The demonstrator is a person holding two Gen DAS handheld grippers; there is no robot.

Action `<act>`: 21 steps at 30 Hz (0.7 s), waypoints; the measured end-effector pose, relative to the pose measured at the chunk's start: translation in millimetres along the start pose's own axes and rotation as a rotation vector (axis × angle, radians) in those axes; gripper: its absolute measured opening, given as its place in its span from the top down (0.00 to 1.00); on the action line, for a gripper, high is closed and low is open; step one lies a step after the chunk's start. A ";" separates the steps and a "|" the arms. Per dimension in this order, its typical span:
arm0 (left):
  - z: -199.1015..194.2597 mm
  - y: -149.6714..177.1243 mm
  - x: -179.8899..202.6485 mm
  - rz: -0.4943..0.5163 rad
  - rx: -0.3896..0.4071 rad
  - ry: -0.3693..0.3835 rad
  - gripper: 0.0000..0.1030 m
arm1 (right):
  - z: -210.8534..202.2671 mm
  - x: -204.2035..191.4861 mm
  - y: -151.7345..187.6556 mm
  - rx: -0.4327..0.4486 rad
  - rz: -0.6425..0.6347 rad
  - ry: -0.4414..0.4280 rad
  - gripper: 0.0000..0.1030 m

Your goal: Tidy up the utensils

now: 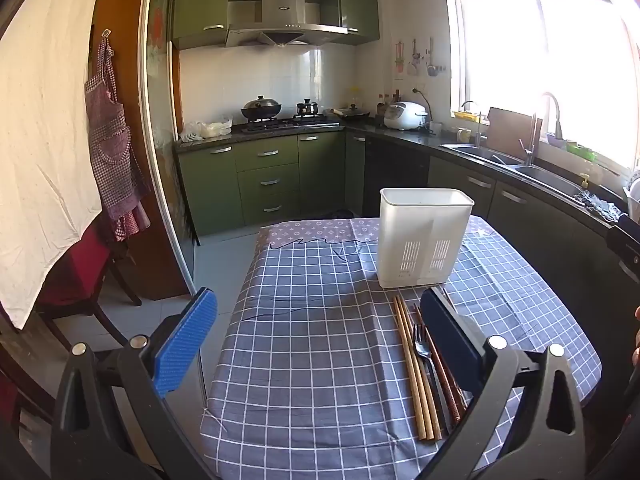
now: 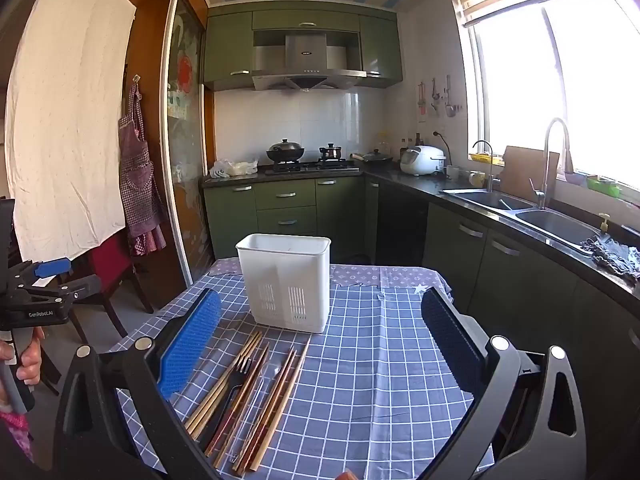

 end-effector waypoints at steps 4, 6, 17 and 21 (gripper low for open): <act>0.1 -0.3 -0.1 0.002 0.001 0.001 0.06 | 0.0 0.1 -0.3 0.004 0.003 -0.003 0.04; 0.5 -0.4 -1.2 0.001 0.002 -0.002 0.06 | 0.0 -0.3 0.0 0.004 -0.001 -0.002 0.04; -0.8 -0.9 -0.4 0.001 0.002 -0.010 0.06 | 1.5 3.1 0.2 0.000 -0.003 0.000 0.04; 0.2 2.1 -3.1 0.001 0.000 -0.009 0.06 | 0.8 2.1 -0.5 -0.002 -0.003 0.000 0.04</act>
Point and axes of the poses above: each gripper's, at about its wrist camera, not at the fingertips, and z roughly the way its jaws point, x to its right, y to its underside, the point moved 10 cm from there along z, roughly the way its jaws point, and after that the axes turned 5 degrees about -z, right-handed, at the moved point
